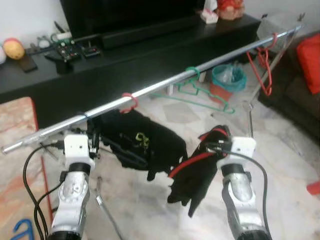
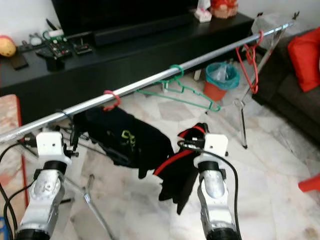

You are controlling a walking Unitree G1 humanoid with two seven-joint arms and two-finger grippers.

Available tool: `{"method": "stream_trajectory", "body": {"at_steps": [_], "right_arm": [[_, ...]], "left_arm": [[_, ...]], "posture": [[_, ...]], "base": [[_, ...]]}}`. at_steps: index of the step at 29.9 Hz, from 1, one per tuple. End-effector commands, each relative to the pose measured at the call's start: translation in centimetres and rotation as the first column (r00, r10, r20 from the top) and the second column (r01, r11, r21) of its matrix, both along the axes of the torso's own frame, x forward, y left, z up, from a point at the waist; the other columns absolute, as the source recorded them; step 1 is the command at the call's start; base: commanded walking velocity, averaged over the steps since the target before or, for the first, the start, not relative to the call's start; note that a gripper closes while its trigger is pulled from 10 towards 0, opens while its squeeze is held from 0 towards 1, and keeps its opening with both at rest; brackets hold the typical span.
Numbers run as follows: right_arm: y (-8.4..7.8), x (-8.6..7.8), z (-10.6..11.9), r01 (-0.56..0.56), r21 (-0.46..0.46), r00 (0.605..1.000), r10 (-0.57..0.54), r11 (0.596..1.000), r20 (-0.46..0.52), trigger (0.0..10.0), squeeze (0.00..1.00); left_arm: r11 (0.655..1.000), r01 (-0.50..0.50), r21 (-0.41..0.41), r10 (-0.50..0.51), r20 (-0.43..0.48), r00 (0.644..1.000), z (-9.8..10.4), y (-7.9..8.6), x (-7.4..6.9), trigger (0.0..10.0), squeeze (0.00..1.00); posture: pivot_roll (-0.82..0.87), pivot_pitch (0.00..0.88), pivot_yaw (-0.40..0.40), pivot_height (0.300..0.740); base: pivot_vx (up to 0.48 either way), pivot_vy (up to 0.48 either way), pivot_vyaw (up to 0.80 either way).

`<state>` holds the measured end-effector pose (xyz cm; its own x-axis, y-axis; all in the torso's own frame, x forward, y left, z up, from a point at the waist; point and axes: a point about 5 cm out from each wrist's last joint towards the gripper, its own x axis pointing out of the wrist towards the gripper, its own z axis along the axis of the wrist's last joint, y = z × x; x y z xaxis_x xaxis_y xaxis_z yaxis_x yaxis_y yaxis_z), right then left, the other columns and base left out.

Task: Hang hanger

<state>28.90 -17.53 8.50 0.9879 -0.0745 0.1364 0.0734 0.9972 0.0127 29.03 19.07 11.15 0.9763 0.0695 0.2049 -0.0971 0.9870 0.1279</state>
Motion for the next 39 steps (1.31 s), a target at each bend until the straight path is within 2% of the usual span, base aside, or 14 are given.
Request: {"method": "stream_trajectory", "body": {"at_steps": [1,8,19,23,25,34,35,39], "right_arm": [[0.7,0.3,0.7,-0.02,0.013,0.999,0.02,1.0,0.033,10.0,0.0],[0.8,0.4,0.7,-0.026,0.014,0.999,0.026,1.0,0.031,10.0,0.0],[0.9,0.3,0.6,-0.029,0.016,0.999,0.029,0.999,0.027,10.0,0.0],[0.9,0.3,0.6,-0.028,0.016,0.999,0.028,0.999,0.027,10.0,0.0],[0.9,0.3,0.6,-0.027,0.016,0.999,0.027,0.999,0.025,10.0,0.0],[0.9,0.3,0.5,-0.028,0.015,0.999,0.028,0.999,0.024,10.0,0.0],[0.9,0.3,0.5,-0.028,0.015,0.999,0.028,0.999,0.023,10.0,0.0],[0.9,0.3,0.5,-0.027,0.015,0.999,0.026,1.0,0.023,10.0,0.0]], "left_arm": [[0.999,-0.035,0.021,0.036,-0.019,0.999,-0.4,1.1,-0.6,10.0,0.0],[0.999,-0.04,0.026,0.041,-0.028,0.999,-0.5,1.2,-0.5,10.0,0.0],[0.999,0.045,0.011,-0.044,-0.089,0.995,-1.0,0.1,-0.1,10.0,0.0],[0.999,0.035,0.022,-0.032,-0.098,0.995,-1.1,0.0,0.1,10.0,0.0],[1.0,0.008,0.027,-0.005,-0.111,0.994,-0.9,0.0,0.8,10.0,0.0],[1.0,-0.026,-0.006,0.025,-0.138,0.99,-0.7,-0.2,2.0,10.0,0.0],[0.998,-0.057,-0.018,0.053,-0.154,0.987,-0.7,0.0,2.5,10.0,1.0],[0.991,-0.124,-0.043,0.114,-0.172,0.978,-0.5,0.5,3.1,10.0,1.0]], "posture": [[0.03,0.081,-0.001,0.74],[0.03,0.081,0.0,0.74],[0.03,0.08,0.0,0.74],[0.03,0.081,0.001,0.74],[0.03,0.082,0.001,0.74],[0.02,0.082,0.002,0.74],[0.02,0.083,0.003,0.74],[0.02,0.083,0.004,0.74]], "base": [[0.0,0.0,0.0],[0.0,0.0,0.0],[0.0,0.0,0.0],[0.0,0.0,0.0],[0.0,0.0,0.0],[0.0,0.0,0.0],[0.0,0.0,0.0],[0.0,0.0,0.0]]}}
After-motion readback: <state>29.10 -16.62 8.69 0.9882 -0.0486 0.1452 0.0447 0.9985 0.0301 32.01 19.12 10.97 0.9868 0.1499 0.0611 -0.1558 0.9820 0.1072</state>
